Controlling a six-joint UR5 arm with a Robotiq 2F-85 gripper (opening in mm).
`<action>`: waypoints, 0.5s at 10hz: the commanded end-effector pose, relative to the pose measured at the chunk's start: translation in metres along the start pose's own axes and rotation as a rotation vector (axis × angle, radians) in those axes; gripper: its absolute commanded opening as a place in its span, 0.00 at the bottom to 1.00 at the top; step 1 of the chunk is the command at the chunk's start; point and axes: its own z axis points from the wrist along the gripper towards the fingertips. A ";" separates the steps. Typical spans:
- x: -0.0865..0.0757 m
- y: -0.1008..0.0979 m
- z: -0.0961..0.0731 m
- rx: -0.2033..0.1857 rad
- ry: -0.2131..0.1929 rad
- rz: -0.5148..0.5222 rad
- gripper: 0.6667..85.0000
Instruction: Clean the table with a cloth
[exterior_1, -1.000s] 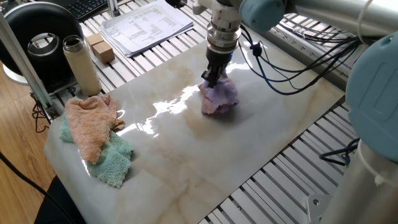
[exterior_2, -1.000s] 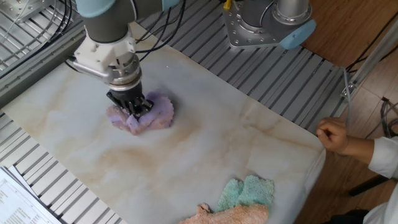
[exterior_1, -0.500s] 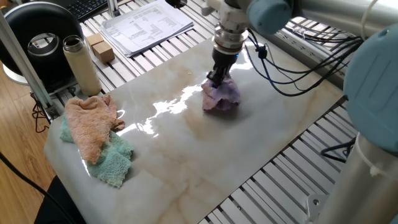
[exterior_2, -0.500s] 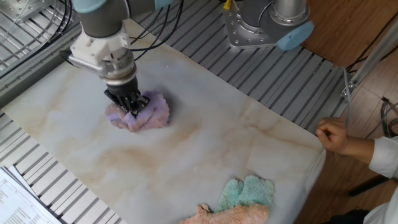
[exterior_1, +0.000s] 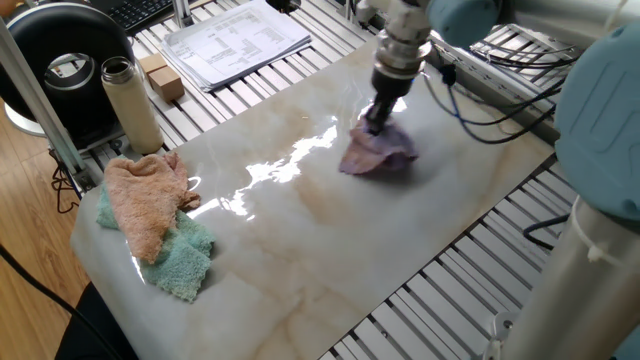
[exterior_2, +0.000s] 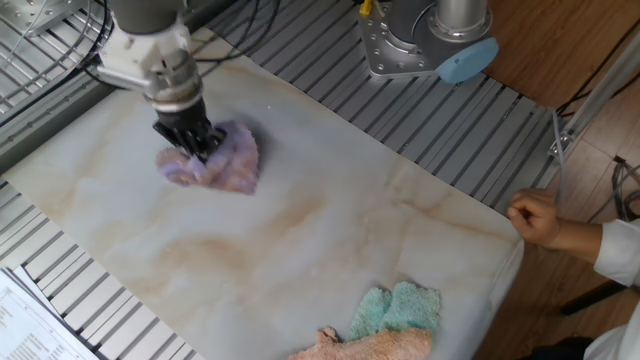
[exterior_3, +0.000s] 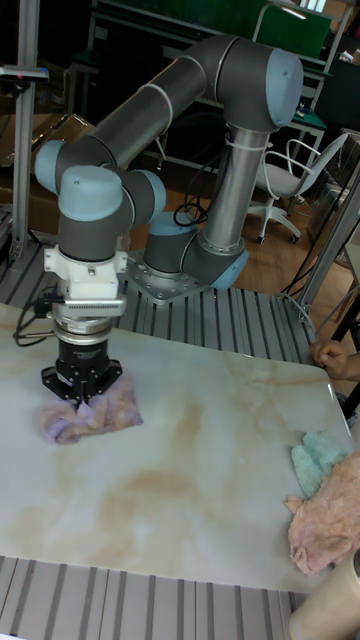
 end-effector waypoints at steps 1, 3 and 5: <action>0.028 -0.023 -0.016 0.023 0.023 -0.054 0.01; 0.023 -0.011 -0.023 0.000 0.023 -0.013 0.01; 0.023 -0.006 -0.023 -0.021 0.025 0.054 0.01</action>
